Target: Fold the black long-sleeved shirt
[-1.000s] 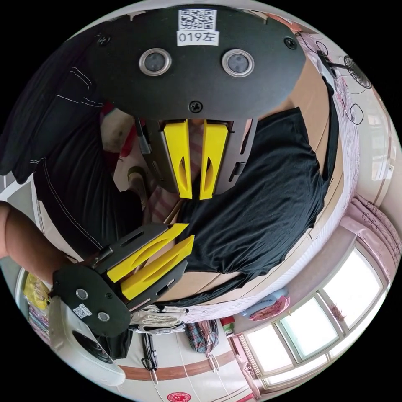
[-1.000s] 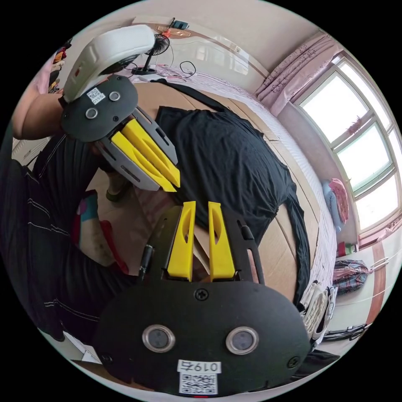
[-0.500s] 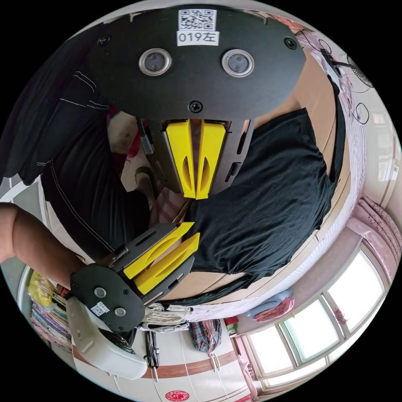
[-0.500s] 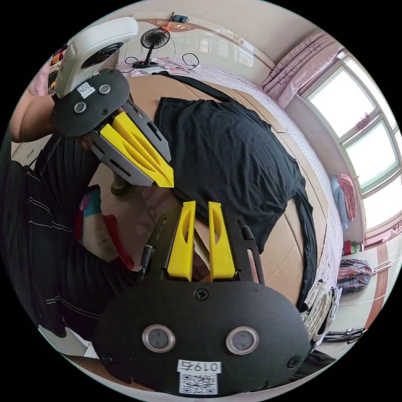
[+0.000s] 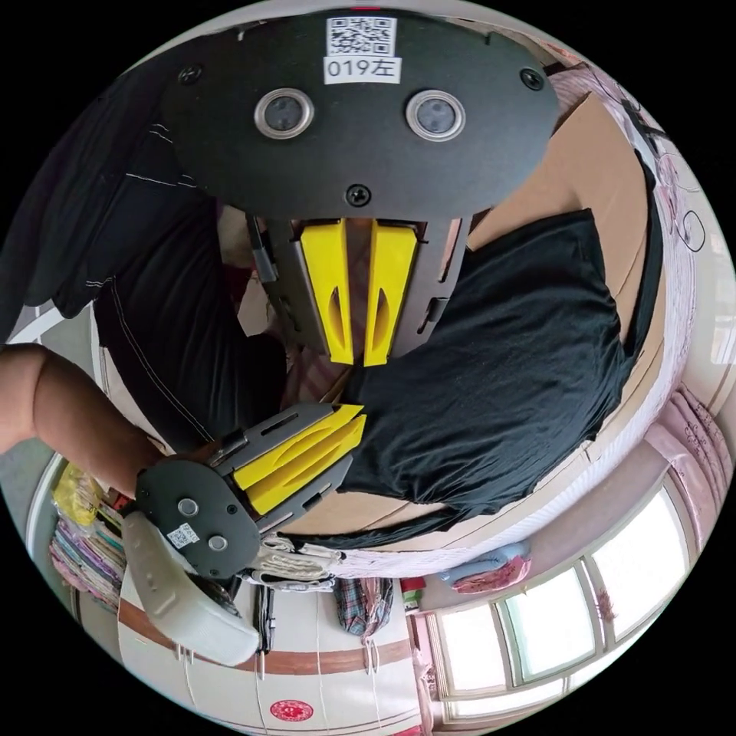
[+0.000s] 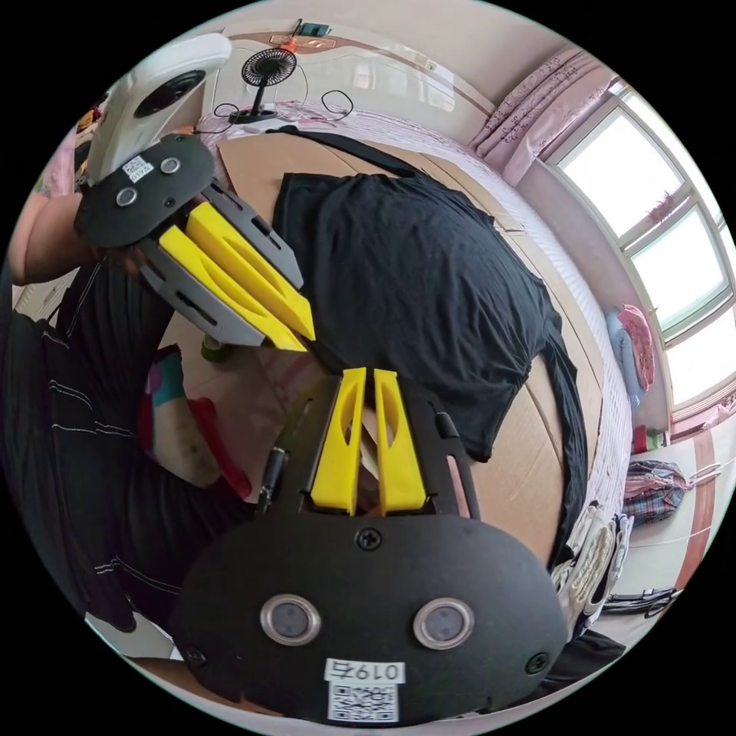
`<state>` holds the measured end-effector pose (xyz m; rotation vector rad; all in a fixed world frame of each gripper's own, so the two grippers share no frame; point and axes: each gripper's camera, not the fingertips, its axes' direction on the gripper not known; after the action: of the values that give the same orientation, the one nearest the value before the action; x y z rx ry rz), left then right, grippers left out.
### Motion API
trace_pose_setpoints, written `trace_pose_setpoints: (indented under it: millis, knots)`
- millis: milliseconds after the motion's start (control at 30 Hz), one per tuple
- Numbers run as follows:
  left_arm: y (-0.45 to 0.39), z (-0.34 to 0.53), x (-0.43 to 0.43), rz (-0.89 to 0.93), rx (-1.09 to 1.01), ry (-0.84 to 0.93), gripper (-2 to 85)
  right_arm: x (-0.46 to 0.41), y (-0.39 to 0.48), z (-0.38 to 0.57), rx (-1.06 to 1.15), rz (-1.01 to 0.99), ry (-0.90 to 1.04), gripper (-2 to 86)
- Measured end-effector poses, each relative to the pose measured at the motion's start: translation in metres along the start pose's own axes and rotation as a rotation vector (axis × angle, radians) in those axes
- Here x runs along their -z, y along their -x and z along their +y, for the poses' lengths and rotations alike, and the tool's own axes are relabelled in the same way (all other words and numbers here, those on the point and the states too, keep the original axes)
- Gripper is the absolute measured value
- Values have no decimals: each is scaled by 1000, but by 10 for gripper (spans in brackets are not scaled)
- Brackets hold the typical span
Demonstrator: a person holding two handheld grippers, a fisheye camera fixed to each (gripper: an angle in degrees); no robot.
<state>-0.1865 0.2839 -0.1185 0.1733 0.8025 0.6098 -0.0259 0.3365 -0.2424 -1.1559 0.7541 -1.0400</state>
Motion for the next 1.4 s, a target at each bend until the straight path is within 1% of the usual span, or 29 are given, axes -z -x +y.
trace_pose_setpoints:
  millis: [67,133,200,233,300,400,567,700,833,1000,1100,1133,1167,1200,1267,1333,1400]
  knots:
    - [25,18,17,-15,64,-34,39,3,-1,-4,-12,3,6,2]
    - [61,43,40,-98,174,-72,60,4,-2,-6,-28,0,9,-1]
    - [129,88,68,-204,423,-98,71,6,-3,-7,-37,2,7,-3]
    - [148,102,73,-210,492,-105,72,8,-3,-8,-40,6,7,-4]
    - [211,153,81,-141,705,-112,78,10,-3,-10,-43,13,7,-5]
    - [248,182,73,-122,757,-80,85,14,-6,-14,-57,13,11,-5]
    - [274,203,41,-80,780,4,70,22,-17,-22,-106,-5,29,-3]
    - [284,221,31,-54,774,-4,34,28,-23,-28,-117,-1,44,-2]
    - [296,242,34,-68,814,7,23,36,-37,-32,-165,-31,46,1]
    - [311,261,17,-47,833,16,17,51,-58,-34,-232,-64,8,20]
    - [317,263,9,-71,817,35,16,77,-87,-25,-370,-18,-75,34]
    - [318,263,8,-73,814,38,16,85,-106,-18,-473,10,-89,37]
    - [321,265,5,-76,812,41,16,88,-127,-9,-597,31,-85,44]
    - [323,266,2,-76,817,45,16,88,-138,-4,-663,34,-69,48]
    - [327,268,-3,-80,815,49,15,82,-173,7,-828,-11,-2,70]
    - [329,269,-9,-89,810,52,15,78,-188,8,-888,-33,18,84]
    - [333,271,-16,-91,814,54,15,77,-196,4,-914,-12,40,82]
